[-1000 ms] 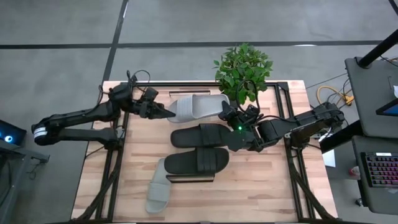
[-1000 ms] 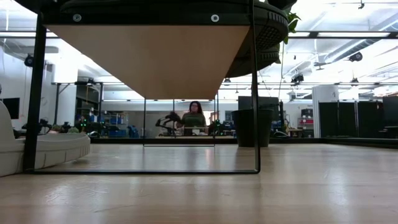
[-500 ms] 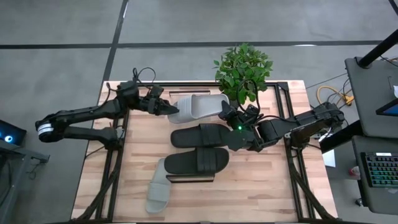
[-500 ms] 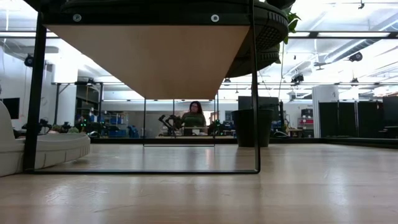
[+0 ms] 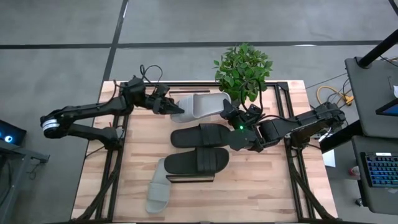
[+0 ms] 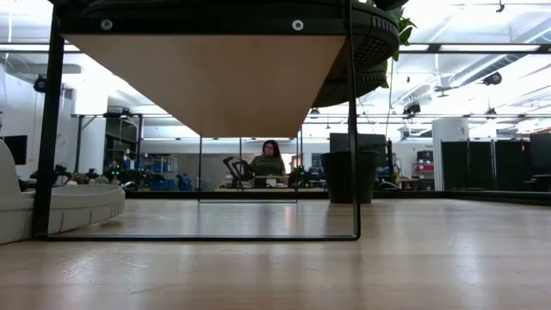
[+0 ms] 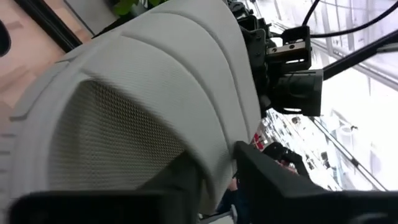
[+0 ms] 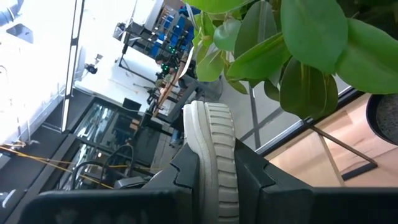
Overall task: Pick and place slides into the shelf
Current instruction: Put the left gray slipper on the shelf
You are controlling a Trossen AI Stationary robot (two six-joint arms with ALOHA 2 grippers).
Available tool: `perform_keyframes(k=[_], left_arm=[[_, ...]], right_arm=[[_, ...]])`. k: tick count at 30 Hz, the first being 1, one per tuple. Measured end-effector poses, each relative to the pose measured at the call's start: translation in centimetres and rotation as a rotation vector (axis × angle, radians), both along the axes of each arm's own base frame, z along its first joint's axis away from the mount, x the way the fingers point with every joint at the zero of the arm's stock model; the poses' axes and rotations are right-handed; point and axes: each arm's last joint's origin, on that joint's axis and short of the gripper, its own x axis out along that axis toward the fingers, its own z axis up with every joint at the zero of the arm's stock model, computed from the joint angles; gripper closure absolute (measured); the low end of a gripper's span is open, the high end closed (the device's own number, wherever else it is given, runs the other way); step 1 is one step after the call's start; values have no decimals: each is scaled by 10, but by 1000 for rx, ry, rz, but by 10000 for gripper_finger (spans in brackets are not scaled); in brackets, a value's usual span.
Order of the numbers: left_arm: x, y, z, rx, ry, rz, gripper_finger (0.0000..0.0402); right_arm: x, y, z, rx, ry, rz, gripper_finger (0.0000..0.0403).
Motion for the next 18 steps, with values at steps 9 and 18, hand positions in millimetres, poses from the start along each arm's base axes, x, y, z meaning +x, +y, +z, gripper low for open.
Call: perform_keyframes(k=[9, 18], left_arm=[[-3, 5, 2, 29, -16, 7, 399], [-20, 15, 12, 60, -58, 11, 400]], right_arm=[[1, 0, 0, -3, 13, 8, 356], [-1, 0, 6, -3, 17, 30, 261]])
